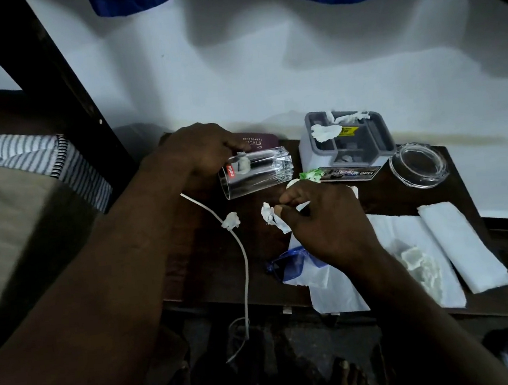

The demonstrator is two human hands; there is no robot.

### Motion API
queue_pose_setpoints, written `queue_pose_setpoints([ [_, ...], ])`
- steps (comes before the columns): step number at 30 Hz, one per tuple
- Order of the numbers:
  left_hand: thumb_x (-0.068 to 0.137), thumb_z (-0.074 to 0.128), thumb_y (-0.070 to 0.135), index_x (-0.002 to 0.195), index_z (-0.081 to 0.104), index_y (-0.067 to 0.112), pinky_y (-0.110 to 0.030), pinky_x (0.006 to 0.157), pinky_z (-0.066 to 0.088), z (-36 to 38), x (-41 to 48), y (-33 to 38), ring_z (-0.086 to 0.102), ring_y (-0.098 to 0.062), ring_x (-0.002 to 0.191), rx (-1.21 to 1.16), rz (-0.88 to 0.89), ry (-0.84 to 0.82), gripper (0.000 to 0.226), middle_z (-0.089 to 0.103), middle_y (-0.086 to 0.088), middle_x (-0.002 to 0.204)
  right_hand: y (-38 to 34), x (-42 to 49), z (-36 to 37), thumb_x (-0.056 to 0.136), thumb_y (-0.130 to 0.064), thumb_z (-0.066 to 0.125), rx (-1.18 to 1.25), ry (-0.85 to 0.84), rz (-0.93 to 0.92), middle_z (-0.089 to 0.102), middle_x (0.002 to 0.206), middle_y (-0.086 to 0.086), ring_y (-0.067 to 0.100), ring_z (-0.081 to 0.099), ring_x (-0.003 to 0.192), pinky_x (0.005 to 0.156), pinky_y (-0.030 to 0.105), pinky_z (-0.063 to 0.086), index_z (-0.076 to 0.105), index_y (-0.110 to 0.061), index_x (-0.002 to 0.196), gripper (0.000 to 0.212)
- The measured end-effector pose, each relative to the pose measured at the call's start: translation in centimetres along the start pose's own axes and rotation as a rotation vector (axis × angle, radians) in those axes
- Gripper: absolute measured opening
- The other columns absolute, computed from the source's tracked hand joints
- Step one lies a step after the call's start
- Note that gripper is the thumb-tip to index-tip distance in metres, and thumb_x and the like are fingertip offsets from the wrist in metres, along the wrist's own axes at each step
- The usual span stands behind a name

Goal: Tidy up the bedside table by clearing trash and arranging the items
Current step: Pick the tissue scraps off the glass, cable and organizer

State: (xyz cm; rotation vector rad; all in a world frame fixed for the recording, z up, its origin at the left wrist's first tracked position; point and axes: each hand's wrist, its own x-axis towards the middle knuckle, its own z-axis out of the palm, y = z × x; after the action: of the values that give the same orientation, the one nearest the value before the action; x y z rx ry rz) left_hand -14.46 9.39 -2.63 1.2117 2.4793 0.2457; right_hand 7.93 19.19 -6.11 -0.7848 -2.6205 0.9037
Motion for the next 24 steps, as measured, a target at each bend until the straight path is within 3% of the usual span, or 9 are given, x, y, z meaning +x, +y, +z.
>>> queue_pose_setpoints([
  [6,0.089,0.049,0.004,0.119,0.073,0.044,-0.033,0.099,0.049,0.24,0.06,-0.20,0.061,-0.021,0.119,-0.027,-0.012,0.049,0.055,0.067,0.009,0.135,-0.02,0.16,0.28,0.088,-0.039,0.078,0.019,-0.004,0.017,0.076,0.088,-0.015,0.003,0.069,0.085,0.083,0.029,0.055,0.077,-0.029,0.089,0.010],
  [10,0.087,0.056,0.001,0.103,0.080,0.038,-0.032,0.092,0.053,0.10,0.18,-0.38,0.065,-0.014,0.107,-0.118,-0.025,0.098,0.047,0.075,0.014,0.112,0.03,0.13,0.36,0.088,-0.038,0.078,0.035,0.002,0.007,0.076,0.086,-0.015,0.003,0.069,0.085,0.084,0.032,0.056,0.077,-0.028,0.088,0.009],
  [16,0.073,0.083,0.024,0.075,0.078,0.039,-0.032,0.082,0.055,0.70,0.47,-0.74,0.066,-0.010,0.089,-0.237,-0.067,0.193,0.016,0.072,0.017,0.083,0.11,0.04,0.17,0.088,-0.039,0.078,0.029,-0.005,0.005,0.077,0.089,-0.015,0.003,0.069,0.081,0.080,0.023,0.051,0.077,-0.028,0.089,0.011],
  [19,0.072,0.085,0.026,0.079,0.079,0.034,-0.029,0.076,0.054,0.80,0.54,-0.87,0.066,-0.010,0.084,-0.275,-0.071,0.304,0.011,0.074,0.012,0.085,0.17,0.06,0.07,0.088,-0.039,0.078,0.030,-0.004,0.015,0.077,0.089,-0.014,0.003,0.069,0.081,0.079,0.024,0.051,0.077,-0.028,0.090,0.011],
  [24,0.084,0.077,0.021,0.086,0.077,0.026,-0.008,0.059,0.034,0.86,-0.12,-0.63,0.058,-0.005,0.074,-0.373,-0.054,0.448,0.006,0.068,0.014,0.081,-0.14,-0.06,0.00,0.089,-0.037,0.076,0.028,-0.015,0.024,0.077,0.089,-0.014,0.005,0.069,0.082,0.081,0.026,0.051,0.077,-0.029,0.089,0.009],
])
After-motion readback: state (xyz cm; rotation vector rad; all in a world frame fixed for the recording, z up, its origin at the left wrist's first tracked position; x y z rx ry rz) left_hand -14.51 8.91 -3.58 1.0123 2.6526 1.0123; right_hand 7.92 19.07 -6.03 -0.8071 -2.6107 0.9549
